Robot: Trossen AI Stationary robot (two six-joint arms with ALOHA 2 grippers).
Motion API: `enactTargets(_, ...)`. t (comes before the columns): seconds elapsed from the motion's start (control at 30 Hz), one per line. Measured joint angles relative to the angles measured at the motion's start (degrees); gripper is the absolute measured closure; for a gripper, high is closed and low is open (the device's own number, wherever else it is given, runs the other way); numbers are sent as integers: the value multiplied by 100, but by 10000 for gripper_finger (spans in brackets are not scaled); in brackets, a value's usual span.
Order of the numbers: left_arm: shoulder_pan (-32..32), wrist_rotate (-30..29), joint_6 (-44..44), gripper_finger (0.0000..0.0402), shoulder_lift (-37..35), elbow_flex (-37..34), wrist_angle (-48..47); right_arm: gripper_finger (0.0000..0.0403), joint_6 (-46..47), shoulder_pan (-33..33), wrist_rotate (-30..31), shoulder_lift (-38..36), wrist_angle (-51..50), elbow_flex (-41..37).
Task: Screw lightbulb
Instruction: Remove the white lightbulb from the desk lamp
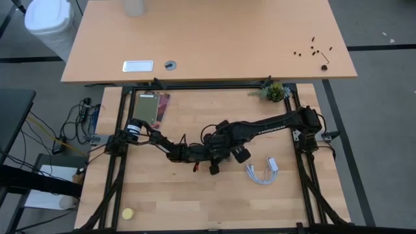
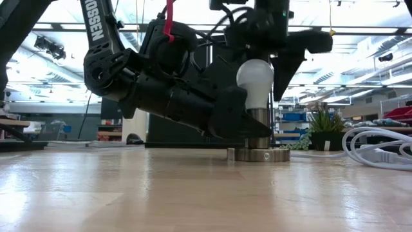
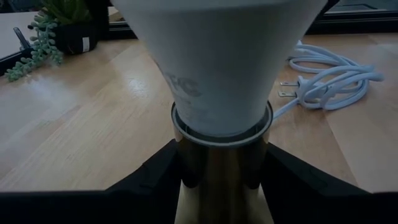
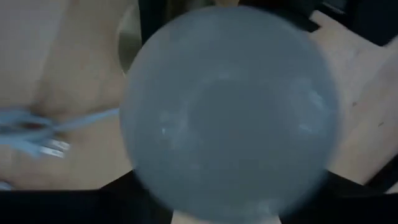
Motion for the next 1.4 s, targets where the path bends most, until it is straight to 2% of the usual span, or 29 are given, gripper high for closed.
enactTargets(0.13,0,0,2,213,0,-2,1,150,1052,57,-231,-7,-308,372)
enactTargets(0.43,0,29,-31,213,0,0,-14,61,4983,-7,-1222,-20,-451,671)
enactTargets(0.6,0,44,-114,213,0,4,-25,16,6640,-50,-1162,-20,-466,616)
enactTargets(0.73,2,106,-134,213,0,4,-25,6,7532,-83,-1071,-20,-456,520)
enactTargets(0.97,2,165,-132,213,-2,4,-30,21,8113,-40,-838,-17,-7,424)
enactTargets(1.1,2,198,-133,213,-2,9,-34,25,8085,-17,-706,-17,-246,427)
enactTargets(1.4,2,199,-140,213,-4,0,-40,28,7004,98,-659,-11,-959,420)
